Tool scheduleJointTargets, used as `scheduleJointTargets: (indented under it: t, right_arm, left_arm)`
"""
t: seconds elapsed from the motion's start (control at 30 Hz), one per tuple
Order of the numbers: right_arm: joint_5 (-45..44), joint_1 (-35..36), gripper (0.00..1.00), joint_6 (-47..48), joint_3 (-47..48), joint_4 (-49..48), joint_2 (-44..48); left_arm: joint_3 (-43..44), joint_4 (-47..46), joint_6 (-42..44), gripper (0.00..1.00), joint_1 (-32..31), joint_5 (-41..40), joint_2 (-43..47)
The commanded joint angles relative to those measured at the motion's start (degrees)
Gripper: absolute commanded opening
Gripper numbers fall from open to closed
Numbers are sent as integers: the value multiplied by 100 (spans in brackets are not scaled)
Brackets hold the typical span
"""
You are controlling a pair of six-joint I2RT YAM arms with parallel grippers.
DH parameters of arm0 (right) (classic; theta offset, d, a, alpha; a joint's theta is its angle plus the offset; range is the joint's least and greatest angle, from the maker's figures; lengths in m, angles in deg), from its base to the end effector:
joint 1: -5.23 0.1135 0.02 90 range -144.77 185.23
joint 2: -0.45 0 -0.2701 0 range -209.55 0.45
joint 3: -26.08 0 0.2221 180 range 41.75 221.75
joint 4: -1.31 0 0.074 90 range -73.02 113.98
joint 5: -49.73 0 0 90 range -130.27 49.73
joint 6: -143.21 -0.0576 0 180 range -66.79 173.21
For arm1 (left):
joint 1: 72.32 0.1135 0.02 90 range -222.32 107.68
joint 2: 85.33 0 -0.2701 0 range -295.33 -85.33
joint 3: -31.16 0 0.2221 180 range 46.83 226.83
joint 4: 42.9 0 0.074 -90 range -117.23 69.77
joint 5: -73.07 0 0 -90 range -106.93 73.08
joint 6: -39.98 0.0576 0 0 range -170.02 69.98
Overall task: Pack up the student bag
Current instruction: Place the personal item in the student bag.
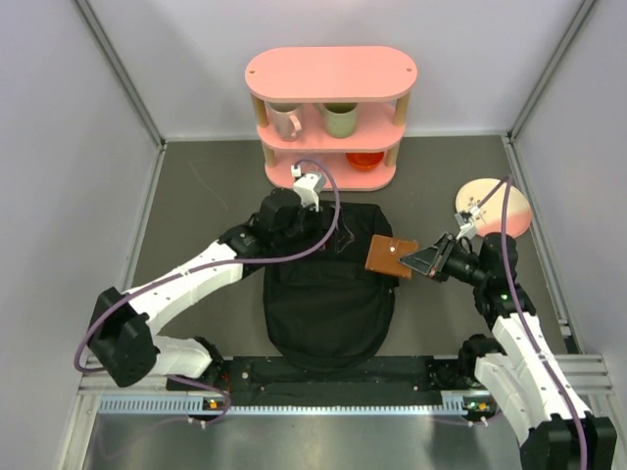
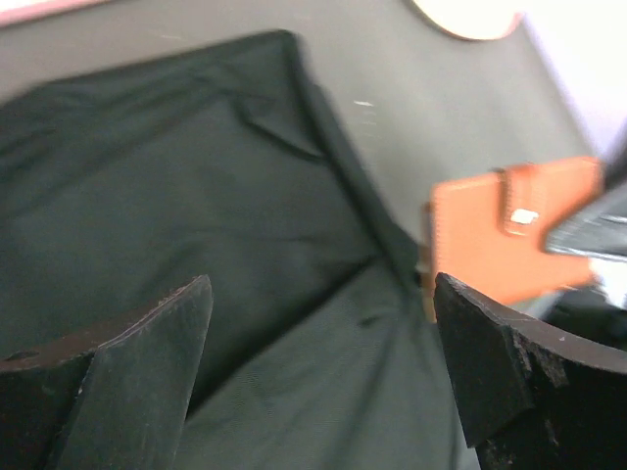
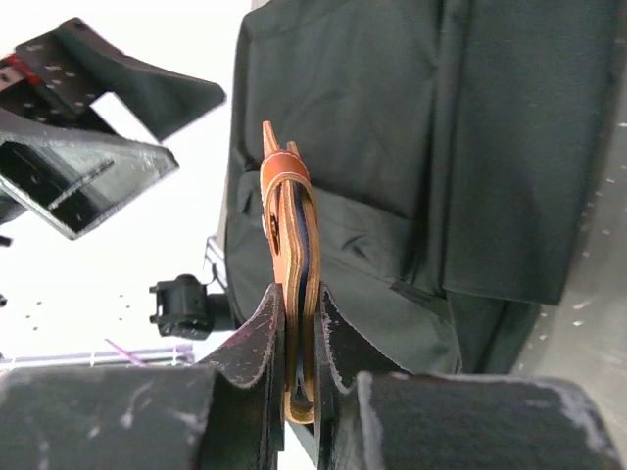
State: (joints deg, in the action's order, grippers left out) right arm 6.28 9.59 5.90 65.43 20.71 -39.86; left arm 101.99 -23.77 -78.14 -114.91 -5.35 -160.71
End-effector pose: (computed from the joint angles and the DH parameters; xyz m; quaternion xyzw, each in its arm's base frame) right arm 0.1390 0.0525 0.2450 0.0661 0.7844 0.5206 0.3307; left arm 0.2076 -0.2066 0.3049 0.1596 0.8193 -0.3838 0.3950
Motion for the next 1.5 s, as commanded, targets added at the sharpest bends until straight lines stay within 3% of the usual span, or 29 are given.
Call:
scheduleJointTargets:
  t: [0.0,0.13,0.2,0.27,0.47,0.6,0.9,1.13,1.27,1.37,1.47]
  right_arm:
    - [-927,39,0,170,181,585,401]
    - [-1314,47,0,161,224,927,700]
    - [-1411,47,0,169,251,1077,805]
    - [-1420,47,0,152,242,1130,841]
    - [-1394,47,0,152,190,1157,894]
    - [-1385,47,0,152,146,1157,903]
    - [-1359,56,0,143,5,1165,911]
    - [-1385,47,0,90,-109,1148,920]
    - [-1402,47,0,90,-136,1157,920]
    - [-1411,47,0,73,-118,1148,938]
    - [-1411,47,0,64,-136,1165,947]
  left_arm:
    - [855,2015,1194,99,163,-2000,-309]
    - [1514,2781,1265,99,163,-2002,-899]
    - [1568,2905,1256,96,154,-1765,-1198]
    - [1604,3011,1177,88,137,-1694,-1382]
    - [1525,3064,1212,84,-30,-1966,-1612]
    - [1341,3046,1536,80,-153,-1756,-1568]
    - [567,2712,2170,75,-522,-455,-1076]
    - [215,2510,2100,76,-540,-375,-935]
    - [215,2440,1618,73,-610,-823,-1295]
    - [258,2387,1380,62,-733,-1104,-1646]
    - [285,2291,1204,42,-830,-1324,-1832]
